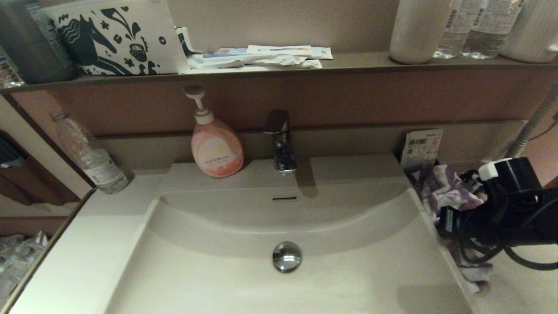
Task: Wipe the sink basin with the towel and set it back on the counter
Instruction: Wipe the sink
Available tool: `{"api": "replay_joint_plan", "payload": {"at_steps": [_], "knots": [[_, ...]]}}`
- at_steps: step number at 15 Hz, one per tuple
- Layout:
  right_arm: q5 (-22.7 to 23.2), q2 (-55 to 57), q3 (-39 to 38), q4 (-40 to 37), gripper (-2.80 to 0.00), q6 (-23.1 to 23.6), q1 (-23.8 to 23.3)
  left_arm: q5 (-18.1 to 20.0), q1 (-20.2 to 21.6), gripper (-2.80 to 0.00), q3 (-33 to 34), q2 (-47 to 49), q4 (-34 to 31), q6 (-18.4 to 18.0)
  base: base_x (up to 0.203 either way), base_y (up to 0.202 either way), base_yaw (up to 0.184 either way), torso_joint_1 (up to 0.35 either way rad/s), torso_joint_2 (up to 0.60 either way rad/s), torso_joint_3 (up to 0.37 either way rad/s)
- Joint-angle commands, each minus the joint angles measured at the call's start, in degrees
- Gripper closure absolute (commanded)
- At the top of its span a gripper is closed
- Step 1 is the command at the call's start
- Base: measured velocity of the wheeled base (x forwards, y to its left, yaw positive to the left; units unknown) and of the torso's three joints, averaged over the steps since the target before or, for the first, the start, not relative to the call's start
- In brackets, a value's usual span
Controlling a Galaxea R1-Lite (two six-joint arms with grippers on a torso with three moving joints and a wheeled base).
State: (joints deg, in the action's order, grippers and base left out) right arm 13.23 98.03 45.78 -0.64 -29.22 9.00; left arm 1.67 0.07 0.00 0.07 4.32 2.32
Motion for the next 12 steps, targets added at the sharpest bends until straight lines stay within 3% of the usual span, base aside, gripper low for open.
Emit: {"api": "replay_joint_plan", "payload": {"at_steps": [1, 4, 7, 10, 12], "knots": [[0.78, -5.12, -3.59, -1.91, 0.00, 0.36, 0.80, 0.00, 0.01, 0.00, 0.00, 0.01, -0.01, 0.06, 0.000, 0.000, 0.000, 0.000, 0.00, 0.000], [0.87, -10.14, -9.14, -2.71, 0.00, 0.72, 2.47, 0.00, 0.01, 0.00, 0.00, 0.01, 0.01, 0.06, 0.000, 0.000, 0.000, 0.000, 0.00, 0.000], [0.79, -16.02, -14.25, -3.65, 0.00, 0.67, 7.59, 0.00, 0.01, 0.00, 0.00, 0.01, 0.05, 0.06, 0.000, 0.000, 0.000, 0.000, 0.00, 0.000], [0.82, -21.82, -15.33, -13.24, 0.00, 0.63, 13.59, 0.00, 0.01, 0.00, 0.00, 0.01, 0.04, 0.06, 0.000, 0.000, 0.000, 0.000, 0.00, 0.000], [0.83, -25.01, -15.57, -16.57, 0.00, 0.45, 14.80, 0.00, 0.01, 0.00, 0.00, 0.01, 0.08, 0.06, 0.000, 0.000, 0.000, 0.000, 0.00, 0.000]]}}
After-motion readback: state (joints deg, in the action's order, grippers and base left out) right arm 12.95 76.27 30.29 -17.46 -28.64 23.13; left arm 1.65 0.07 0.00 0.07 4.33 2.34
